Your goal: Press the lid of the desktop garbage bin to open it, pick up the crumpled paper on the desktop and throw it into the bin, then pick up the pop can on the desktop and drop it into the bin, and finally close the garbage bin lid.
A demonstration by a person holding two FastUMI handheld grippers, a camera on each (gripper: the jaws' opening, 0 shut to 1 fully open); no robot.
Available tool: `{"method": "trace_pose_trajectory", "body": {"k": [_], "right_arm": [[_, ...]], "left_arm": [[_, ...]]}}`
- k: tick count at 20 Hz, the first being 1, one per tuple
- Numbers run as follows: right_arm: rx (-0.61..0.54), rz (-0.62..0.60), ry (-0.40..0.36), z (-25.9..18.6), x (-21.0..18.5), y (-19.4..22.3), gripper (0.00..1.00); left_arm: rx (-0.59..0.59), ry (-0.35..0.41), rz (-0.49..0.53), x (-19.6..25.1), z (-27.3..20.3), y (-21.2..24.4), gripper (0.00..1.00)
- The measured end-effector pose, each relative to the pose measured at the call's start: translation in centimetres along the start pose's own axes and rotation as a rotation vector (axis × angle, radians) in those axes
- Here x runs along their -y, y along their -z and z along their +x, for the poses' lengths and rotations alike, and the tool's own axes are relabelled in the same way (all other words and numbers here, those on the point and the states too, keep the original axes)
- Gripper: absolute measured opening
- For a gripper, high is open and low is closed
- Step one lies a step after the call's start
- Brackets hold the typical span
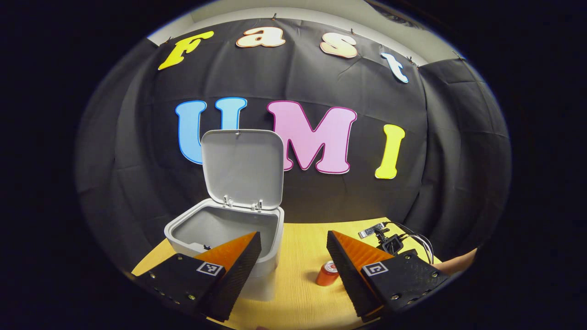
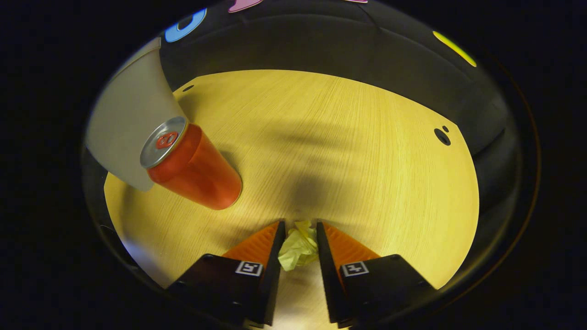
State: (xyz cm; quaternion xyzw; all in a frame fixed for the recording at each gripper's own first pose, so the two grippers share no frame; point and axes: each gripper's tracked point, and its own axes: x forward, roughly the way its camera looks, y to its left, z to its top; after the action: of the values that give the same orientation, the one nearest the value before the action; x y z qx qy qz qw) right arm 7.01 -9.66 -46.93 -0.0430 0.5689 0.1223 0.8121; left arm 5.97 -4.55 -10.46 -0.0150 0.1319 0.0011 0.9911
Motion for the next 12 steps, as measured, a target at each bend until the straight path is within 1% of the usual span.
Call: {"method": "trace_pose_trajectory", "body": {"k": [1, 2, 3, 4, 5, 8, 12], "right_arm": [[-0.001, -0.012, 0.011, 0.0, 0.2, 0.0, 0.29], [-0.004, -0.027, 0.022, -0.1, 0.3, 0.1, 0.43], [-0.002, -0.034, 0.026, -0.4, 0.3, 0.0, 0.43], [0.009, -0.031, 0.024, -0.6, 0.2, -0.3, 0.29], [0.025, -0.021, 0.024, -1.2, 0.1, -0.8, 0.43], [0.104, 0.012, 0.04, -4.1, 0.4, -2.9, 0.43], [0.199, -0.02, 0.066, -8.8, -0.1, -6.5, 0.42]], "left_arm": [[0.001, -0.002, 0.004, 0.0, -0.1, 0.0, 0.95], [0.0, -0.006, 0.007, -0.1, -0.3, 0.0, 0.94], [-0.001, -0.006, 0.006, -0.1, -0.4, 0.1, 0.94], [0.001, -0.004, 0.002, -0.2, -0.5, 0.0, 0.94], [0.002, -0.002, -0.002, -0.2, -0.7, -0.1, 0.94], [0.008, 0.007, -0.005, -0.3, -1.1, -0.1, 0.94], [0.014, 0.02, -0.016, -0.7, -2.2, 0.0, 0.94]]}}
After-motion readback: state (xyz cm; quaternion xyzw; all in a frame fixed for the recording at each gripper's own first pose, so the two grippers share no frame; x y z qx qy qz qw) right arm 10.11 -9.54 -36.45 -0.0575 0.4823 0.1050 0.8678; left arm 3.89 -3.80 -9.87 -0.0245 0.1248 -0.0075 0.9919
